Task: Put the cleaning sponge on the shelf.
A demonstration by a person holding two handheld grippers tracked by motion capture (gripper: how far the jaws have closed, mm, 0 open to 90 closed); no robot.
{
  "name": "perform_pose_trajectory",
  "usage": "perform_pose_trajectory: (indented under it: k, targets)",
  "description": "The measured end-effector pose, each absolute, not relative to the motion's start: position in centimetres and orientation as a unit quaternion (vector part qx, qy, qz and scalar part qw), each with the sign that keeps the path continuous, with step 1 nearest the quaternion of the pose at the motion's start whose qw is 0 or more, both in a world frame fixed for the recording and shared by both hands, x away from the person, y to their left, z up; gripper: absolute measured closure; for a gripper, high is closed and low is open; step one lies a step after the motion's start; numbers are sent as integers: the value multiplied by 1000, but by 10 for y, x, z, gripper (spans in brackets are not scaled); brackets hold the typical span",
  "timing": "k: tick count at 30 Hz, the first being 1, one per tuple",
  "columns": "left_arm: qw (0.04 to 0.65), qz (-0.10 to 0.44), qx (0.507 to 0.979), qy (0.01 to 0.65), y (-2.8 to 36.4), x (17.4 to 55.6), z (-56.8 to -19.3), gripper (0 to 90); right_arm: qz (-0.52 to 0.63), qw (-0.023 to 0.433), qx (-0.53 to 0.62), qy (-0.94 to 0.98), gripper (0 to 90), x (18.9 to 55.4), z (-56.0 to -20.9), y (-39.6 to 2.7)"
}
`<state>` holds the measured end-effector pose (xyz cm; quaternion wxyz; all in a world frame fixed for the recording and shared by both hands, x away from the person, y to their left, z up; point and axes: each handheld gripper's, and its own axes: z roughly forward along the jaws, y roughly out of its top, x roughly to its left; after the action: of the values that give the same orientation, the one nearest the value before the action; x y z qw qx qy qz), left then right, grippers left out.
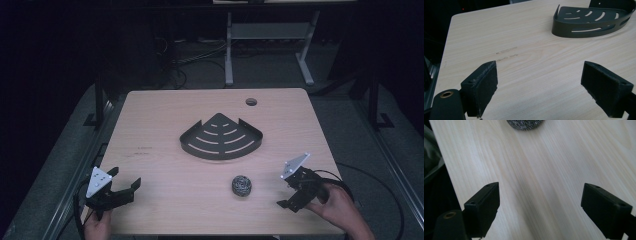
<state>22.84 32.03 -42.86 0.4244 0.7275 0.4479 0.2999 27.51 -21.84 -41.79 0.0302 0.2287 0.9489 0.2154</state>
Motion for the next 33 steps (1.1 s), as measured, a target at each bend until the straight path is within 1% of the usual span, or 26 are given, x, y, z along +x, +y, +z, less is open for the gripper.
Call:
perform_pose_trajectory:
  k: [9, 19, 33]
  targets:
    - [427, 301, 724, 451, 323, 229, -427, 133, 201, 18, 186, 961, 150, 289, -410, -185]
    - [429, 301, 723, 451, 323, 228, -427, 132, 192, 3, 157, 969, 152, 300, -408, -158]
    - [430, 302, 722, 450, 323, 228, -427, 133, 177, -8, 134, 975, 157, 314, -413, -129]
